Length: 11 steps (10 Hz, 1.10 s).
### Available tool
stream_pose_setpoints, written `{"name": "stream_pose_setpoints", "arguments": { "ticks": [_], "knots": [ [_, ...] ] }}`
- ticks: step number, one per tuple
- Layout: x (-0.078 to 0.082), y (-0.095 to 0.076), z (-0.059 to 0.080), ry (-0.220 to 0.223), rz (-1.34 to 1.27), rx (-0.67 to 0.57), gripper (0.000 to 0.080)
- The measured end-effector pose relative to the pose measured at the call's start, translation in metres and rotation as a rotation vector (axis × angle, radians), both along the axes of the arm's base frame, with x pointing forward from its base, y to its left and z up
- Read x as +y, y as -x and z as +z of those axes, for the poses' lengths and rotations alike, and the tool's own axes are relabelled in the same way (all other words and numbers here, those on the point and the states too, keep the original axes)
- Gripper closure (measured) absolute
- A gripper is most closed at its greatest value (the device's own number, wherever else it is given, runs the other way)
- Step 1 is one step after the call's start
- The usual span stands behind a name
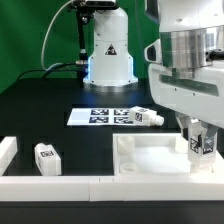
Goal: Assemble one leg
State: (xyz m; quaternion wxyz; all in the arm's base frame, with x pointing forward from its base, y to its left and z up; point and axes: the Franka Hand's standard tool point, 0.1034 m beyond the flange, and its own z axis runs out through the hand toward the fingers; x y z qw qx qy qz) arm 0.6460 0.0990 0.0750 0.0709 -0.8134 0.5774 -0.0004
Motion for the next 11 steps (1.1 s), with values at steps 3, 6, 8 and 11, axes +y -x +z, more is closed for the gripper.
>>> {"name": "stream_pose_setpoints", "arguments": {
  "ticks": [3, 6, 8, 11],
  "knots": [
    [-0.001, 0.001, 0.0, -0.001, -0.142, 0.018, 0.0509],
    [0.011, 0.001, 0.002, 0.016, 0.041, -0.027, 0.0225],
    [0.024, 0.008, 0.004, 0.055, 0.35, -0.037, 0.0165],
    [0.02, 0.007, 0.003, 0.071, 0.513, -0.053, 0.0151]
  ]
}}
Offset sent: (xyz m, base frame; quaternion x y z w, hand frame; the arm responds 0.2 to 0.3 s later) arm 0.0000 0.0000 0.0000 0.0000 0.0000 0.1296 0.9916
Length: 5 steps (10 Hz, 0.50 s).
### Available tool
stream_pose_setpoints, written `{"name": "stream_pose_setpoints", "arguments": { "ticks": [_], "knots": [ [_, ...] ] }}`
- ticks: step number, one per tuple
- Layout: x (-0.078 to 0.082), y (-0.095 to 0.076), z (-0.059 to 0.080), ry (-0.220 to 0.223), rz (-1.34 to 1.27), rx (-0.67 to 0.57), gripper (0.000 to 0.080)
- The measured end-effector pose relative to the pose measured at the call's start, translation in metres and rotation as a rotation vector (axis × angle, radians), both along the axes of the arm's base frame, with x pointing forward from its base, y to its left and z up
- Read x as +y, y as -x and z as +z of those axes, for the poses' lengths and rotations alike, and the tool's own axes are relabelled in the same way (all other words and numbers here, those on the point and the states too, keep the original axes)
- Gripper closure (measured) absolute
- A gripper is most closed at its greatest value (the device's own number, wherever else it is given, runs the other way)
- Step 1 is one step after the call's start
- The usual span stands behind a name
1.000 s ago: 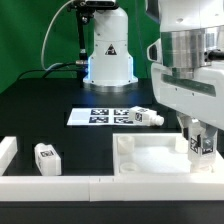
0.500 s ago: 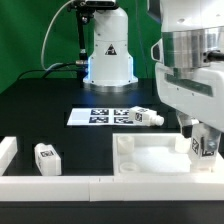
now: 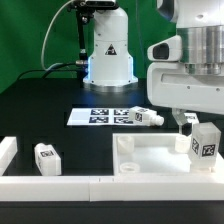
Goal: Assemble one leg
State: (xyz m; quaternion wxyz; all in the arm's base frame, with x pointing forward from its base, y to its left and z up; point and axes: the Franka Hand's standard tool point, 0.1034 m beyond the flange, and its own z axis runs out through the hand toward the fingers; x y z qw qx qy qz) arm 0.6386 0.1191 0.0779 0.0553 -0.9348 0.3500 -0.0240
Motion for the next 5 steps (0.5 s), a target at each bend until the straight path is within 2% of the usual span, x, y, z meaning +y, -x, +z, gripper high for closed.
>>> {"name": "stream_pose_setpoints", "arguments": {
  "ticks": [1, 2, 3, 5],
  "knots": [
    [-0.0001, 0.0, -0.0001, 0.005, 0.055, -0.004, 0.0151],
    [-0.0008, -0.0019, 0.0011, 0.039, 0.271, -0.01, 0.0151],
    [0.0009, -0.0056, 0.0039, 0.054, 0.428, -0.012, 0.0151],
    [-0.003, -0.0081, 0.0086, 0.077, 0.569, -0.068, 0.0151]
  ]
}}
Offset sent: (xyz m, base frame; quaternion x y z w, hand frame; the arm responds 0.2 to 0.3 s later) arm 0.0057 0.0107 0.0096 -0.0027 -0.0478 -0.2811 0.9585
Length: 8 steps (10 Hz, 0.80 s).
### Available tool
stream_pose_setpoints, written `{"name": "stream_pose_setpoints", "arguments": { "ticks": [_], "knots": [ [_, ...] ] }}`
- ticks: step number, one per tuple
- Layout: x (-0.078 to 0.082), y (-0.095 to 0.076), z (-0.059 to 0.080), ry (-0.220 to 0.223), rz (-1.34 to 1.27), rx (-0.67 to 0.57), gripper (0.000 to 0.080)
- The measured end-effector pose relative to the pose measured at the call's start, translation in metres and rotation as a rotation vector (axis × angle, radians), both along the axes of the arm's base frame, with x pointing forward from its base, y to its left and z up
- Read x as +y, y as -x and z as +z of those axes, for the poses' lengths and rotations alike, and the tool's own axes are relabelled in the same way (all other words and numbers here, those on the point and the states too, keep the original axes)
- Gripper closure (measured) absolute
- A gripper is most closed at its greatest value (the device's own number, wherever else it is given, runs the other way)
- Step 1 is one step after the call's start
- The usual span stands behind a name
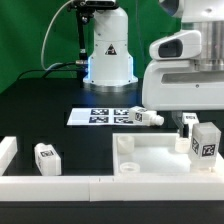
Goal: Assemble one leg
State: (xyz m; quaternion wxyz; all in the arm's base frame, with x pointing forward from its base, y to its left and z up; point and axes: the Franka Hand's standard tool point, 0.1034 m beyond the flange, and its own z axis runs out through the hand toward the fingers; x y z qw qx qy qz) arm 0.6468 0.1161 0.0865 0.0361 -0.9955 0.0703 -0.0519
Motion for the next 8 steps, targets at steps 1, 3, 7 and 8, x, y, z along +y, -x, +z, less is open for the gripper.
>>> {"name": "stream_pose_setpoints", "arguments": {
  "ticks": [1, 3, 7, 8],
  "knots": [
    [0.0004, 0.0005, -0.0015, 0.0, 0.0, 0.003, 0.0181],
    [0.0005, 0.0005, -0.0018, -0.004, -0.03, 0.005, 0.0364],
    [-0.0029, 0.0014, -0.0032, -0.012, -0.362, 0.012, 0.0504],
    [-0.005, 0.0013, -0.0037, -0.021, -0.504, 0.014, 0.0504]
  ]
}}
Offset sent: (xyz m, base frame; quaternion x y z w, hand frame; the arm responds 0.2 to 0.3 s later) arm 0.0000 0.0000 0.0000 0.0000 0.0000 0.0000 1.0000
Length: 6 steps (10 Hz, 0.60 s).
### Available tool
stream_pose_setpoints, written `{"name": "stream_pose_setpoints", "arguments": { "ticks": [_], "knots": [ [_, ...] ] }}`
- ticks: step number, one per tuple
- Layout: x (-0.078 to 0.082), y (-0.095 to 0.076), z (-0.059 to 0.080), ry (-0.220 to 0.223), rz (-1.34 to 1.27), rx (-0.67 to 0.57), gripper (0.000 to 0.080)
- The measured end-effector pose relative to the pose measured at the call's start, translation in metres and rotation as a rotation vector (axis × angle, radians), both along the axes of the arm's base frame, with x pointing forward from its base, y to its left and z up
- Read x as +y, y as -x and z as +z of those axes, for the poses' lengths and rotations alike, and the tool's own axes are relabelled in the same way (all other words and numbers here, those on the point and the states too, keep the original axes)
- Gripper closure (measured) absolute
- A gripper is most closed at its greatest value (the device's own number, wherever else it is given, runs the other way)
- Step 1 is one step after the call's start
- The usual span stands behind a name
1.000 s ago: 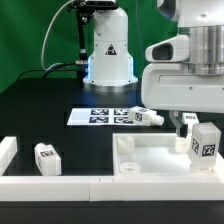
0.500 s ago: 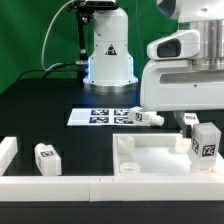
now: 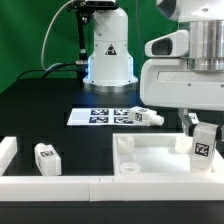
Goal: Assemble one leg
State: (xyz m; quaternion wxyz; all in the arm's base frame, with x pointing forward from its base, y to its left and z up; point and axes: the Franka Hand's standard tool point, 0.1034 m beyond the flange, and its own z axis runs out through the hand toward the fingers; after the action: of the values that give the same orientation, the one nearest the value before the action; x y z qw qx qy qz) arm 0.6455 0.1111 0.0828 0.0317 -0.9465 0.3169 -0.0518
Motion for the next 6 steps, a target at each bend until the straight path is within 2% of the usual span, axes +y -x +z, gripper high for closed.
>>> {"name": "stream_pose_setpoints", "arguments": {
  "ticks": [1, 4, 6],
  "knots": [
    [-0.0023, -0.0003, -0.0003, -0.009, -0.123, 0.002, 0.0504],
    [-0.0035, 0.0021, -0.0014, -0.097, -0.611, 0.037, 0.0504],
    [-0.0012, 0.004, -0.002, -0.143, -0.835, 0.058, 0.0504]
  ]
}}
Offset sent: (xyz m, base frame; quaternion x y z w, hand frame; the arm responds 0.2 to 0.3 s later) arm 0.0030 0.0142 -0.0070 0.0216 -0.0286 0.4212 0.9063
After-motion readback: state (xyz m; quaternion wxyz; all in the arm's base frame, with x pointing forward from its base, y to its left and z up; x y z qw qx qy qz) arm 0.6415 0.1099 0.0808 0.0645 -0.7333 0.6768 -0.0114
